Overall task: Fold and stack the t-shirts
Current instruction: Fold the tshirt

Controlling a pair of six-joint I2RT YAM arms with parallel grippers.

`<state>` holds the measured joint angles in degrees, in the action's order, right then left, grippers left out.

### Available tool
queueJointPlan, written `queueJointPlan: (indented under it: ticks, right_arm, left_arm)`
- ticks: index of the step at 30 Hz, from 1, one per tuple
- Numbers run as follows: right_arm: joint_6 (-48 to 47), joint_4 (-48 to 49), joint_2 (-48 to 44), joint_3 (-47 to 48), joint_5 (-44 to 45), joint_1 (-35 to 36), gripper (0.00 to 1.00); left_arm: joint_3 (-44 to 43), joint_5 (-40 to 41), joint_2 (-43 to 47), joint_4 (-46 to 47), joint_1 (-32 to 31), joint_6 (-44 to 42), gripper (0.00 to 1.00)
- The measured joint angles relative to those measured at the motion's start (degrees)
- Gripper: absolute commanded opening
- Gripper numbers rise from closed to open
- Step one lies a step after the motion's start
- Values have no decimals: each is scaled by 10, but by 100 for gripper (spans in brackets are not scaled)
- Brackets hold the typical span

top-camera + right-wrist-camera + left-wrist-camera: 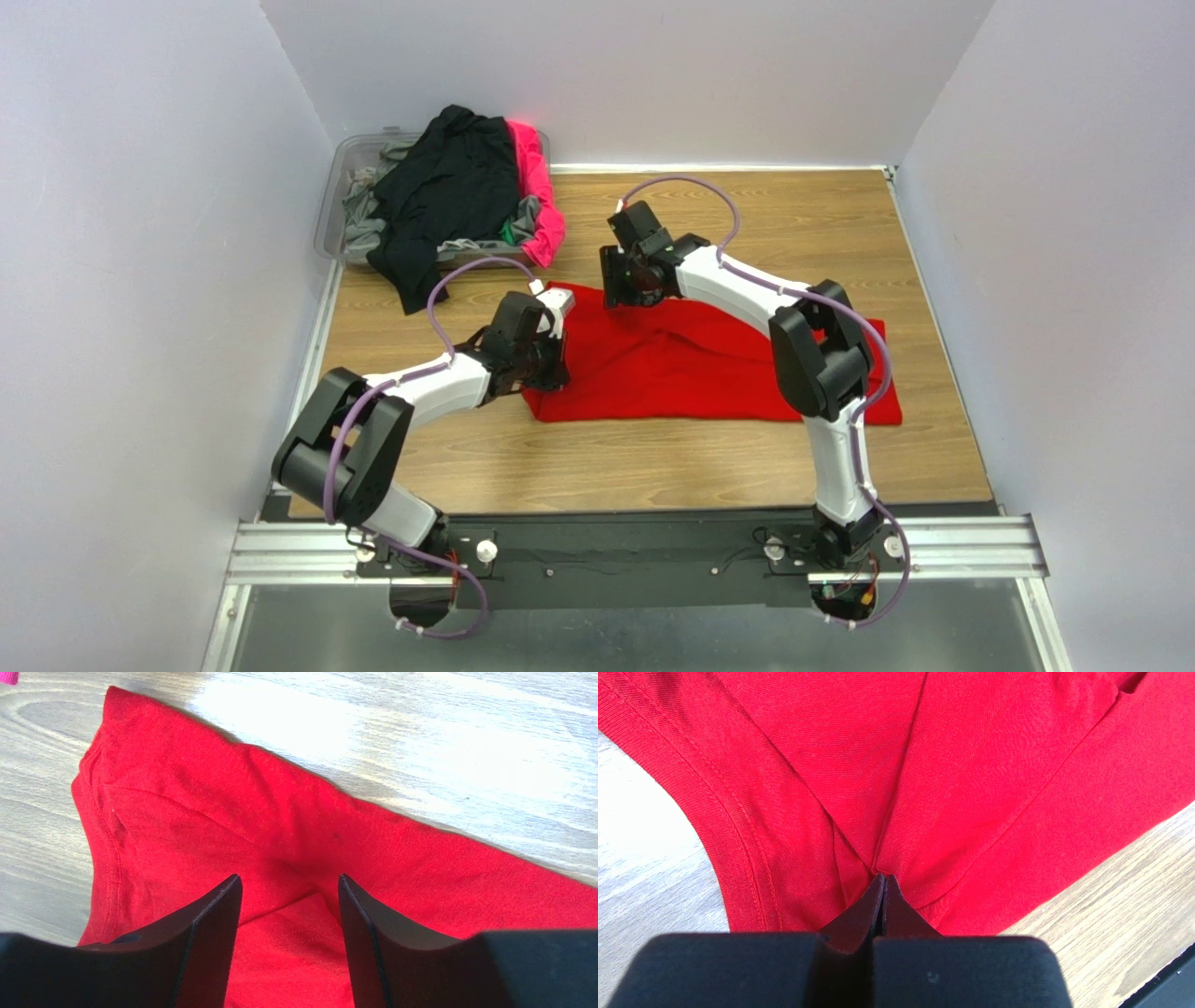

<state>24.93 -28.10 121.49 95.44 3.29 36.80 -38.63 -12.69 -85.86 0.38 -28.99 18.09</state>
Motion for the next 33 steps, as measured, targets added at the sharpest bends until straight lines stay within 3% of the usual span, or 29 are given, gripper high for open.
queueJointPlan:
  ticks: [10, 20, 30, 33]
  right_arm:
    - [-9, -2, 0, -19, 7, 0, 50]
    - [-15, -3, 0, -22, 16, 0, 20]
    - [-15, -3, 0, -28, 16, 0, 1]
    - [-15, -3, 0, -30, 16, 0, 1]
  left_arm:
    - [-3, 0, 0, 0, 0, 0, 0]
    - [-3, 0, 0, 0, 0, 0, 0]
    - [-4, 0, -1, 0, 0, 0, 0]
    - [-4, 0, -1, 0, 0, 0, 0]
